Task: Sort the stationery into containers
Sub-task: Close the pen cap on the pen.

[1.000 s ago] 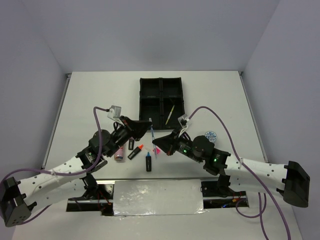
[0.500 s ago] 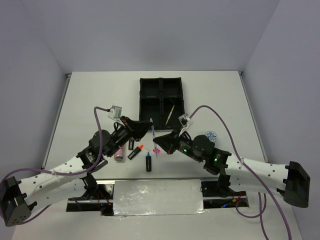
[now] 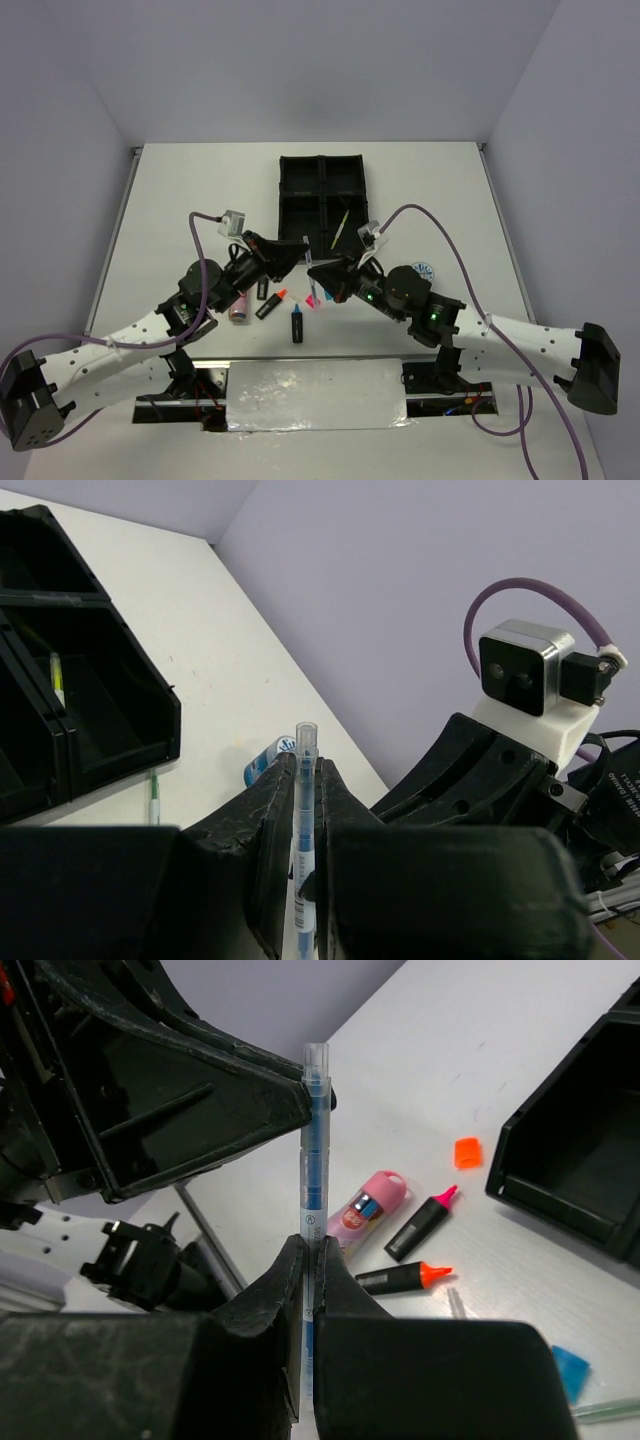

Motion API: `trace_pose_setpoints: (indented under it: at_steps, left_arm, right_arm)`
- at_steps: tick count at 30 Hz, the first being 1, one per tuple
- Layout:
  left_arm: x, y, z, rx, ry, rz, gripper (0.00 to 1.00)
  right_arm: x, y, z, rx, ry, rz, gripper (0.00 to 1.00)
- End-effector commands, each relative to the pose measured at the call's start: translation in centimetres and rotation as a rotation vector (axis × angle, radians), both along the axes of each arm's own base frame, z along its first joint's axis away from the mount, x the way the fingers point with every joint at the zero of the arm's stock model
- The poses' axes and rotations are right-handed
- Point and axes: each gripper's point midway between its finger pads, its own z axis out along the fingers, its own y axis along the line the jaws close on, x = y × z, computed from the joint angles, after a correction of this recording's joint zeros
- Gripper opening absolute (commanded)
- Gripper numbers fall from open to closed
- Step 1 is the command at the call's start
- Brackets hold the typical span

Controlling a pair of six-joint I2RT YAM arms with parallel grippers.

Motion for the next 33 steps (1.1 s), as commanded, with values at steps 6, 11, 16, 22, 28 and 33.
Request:
trace_pose_setpoints:
  at_steps: [6, 11, 16, 22, 28, 33]
  left_arm:
    - [-0.7, -0.8, 1.3, 0.021, -0.015, -0.058, 0.22]
    - [-0.7, -0.9, 2.0, 0.059, -0.029, -0.066, 0.50]
    - [-0.5, 0.1, 3.5, 0.067, -0.064, -0.022, 0.49]
    - [-1.0, 0.6, 4.6, 0.074, -0.110, -0.025, 0.08]
    - [-2.7, -0.3, 6.4, 0.106, -0.232, -0.130, 0.00]
    - [-4.6, -0.8, 8.2, 0.151, -0.372, -0.226, 0.00]
  right_arm:
    - [1.2, -1.3, 8.8, 0.086, -0.227, -0.082, 0.00]
    - [0.0, 0.3, 8.4, 0.060, -0.279, 0.024, 0.00]
    - [0.3, 0.0, 7.8, 0.054, -0.254, -0.001, 0.00]
    - [0.0, 0.1, 7.4, 0.050, -0.248, 0.015, 0.00]
    - [-0.2, 0.6, 6.9, 0.028, -0.232, 0.045, 0.08]
    - [-1.2, 2.6, 5.8, -0.035, -0.185, 0.169, 0.63]
